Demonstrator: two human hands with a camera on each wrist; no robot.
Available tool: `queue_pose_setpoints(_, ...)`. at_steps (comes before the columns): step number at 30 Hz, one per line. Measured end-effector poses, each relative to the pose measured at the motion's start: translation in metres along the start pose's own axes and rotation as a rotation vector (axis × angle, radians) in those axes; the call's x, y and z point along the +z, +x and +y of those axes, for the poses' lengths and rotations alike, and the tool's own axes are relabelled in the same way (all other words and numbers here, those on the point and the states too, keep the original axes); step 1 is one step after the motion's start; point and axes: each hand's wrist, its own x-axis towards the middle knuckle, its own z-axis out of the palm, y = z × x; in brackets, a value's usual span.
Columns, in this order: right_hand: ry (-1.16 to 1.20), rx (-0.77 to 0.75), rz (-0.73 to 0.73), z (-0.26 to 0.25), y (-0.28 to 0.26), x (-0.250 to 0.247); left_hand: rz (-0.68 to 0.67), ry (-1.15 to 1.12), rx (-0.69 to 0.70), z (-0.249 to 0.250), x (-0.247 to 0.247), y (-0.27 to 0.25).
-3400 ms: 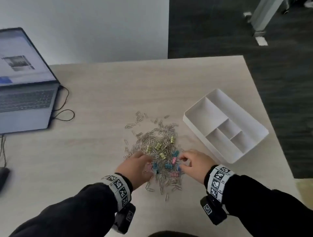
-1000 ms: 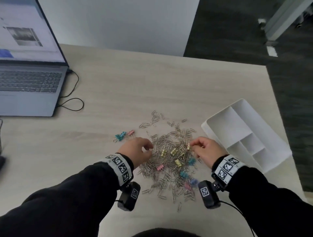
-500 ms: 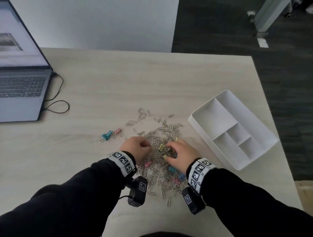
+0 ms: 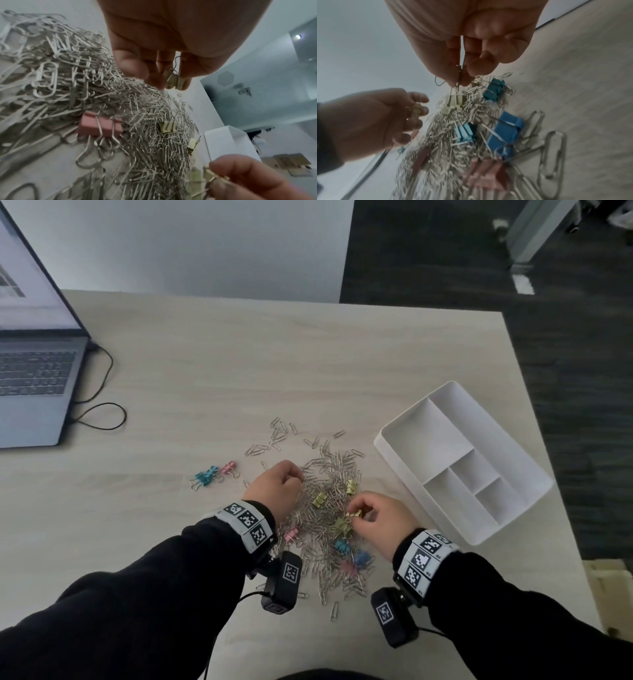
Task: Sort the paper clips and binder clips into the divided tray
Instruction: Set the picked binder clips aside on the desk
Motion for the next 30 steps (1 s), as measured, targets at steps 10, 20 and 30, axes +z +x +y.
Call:
queue_pose_setpoints(10, 0.271, 0.109, 0.174, 0.001, 0.006, -0.016, -0.111, 0.323, 0.050, 0.003, 0.013, 0.014)
queue_pose_setpoints(20, 0.449, 0.056, 0.117, -0.030, 0.018, -0.005, -0.098, -0.377, -0.149, -0.008, -0.009, 0.003)
queue_pose_setpoints(30, 0.221, -0.120, -0.012, -0.072, 0.035, 0.025, -0.296, -0.561, -0.080, -0.024, -0.027, -0.012)
